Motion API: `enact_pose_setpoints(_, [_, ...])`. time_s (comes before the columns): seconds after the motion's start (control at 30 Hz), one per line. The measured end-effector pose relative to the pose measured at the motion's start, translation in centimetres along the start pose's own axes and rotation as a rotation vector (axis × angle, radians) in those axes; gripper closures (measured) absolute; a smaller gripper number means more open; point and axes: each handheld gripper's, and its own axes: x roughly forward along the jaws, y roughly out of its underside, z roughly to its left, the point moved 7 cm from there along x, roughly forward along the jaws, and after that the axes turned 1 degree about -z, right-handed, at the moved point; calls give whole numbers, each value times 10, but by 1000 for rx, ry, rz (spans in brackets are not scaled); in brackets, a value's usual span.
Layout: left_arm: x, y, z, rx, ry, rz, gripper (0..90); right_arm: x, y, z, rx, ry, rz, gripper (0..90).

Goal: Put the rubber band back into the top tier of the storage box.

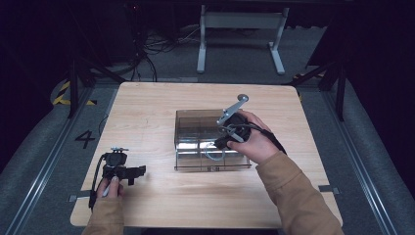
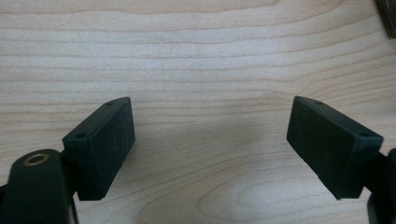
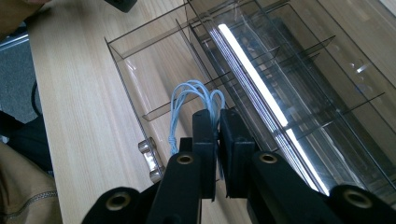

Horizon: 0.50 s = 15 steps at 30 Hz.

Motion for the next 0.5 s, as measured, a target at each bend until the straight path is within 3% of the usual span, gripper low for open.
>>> enact_pose_setpoints(0.5, [-2,3,3,-11,-7,0,160,18,4,-1,3,-16,51,857])
